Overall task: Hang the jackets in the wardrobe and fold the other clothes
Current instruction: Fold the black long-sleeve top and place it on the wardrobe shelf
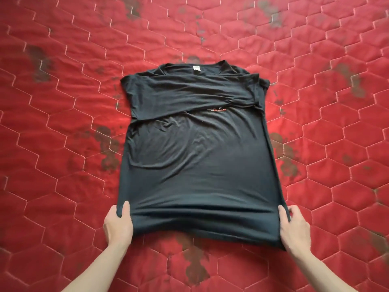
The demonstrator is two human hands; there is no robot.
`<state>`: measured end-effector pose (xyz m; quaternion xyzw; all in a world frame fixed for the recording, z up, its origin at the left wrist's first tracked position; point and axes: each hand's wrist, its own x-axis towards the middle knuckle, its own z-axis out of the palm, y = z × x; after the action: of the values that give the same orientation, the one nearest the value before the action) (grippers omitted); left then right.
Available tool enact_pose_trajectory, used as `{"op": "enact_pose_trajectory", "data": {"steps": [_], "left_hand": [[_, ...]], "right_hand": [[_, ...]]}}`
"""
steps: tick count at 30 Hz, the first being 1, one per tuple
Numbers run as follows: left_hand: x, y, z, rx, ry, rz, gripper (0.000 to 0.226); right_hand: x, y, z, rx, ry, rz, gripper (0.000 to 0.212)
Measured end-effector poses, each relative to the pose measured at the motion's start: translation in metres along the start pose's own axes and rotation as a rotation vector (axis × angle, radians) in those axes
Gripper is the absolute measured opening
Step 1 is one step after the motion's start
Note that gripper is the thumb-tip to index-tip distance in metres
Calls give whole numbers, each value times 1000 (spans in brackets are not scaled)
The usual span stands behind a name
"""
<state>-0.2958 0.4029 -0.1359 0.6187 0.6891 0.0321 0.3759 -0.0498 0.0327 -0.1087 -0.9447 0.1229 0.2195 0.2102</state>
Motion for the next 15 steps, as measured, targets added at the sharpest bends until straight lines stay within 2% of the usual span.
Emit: {"op": "enact_pose_trajectory", "data": {"steps": [2, 7, 10, 12, 15], "left_hand": [[2, -12, -7, 24, -65, -49, 52], [1, -28, -20, 100, -224, -15, 62], [1, -34, -27, 127, -325, -23, 41], [2, -35, -31, 150, -381, -20, 28], [12, -34, -37, 238, -323, 26, 33]], "right_hand": [[1, 10, 0, -49, -46, 18, 29], [-2, 12, -4, 24, -160, -36, 43], [-6, 21, -5, 19, -200, -41, 49], [-7, 26, -7, 17, -161, -12, 49], [-6, 28, -13, -42, -108, 10, 52]]}}
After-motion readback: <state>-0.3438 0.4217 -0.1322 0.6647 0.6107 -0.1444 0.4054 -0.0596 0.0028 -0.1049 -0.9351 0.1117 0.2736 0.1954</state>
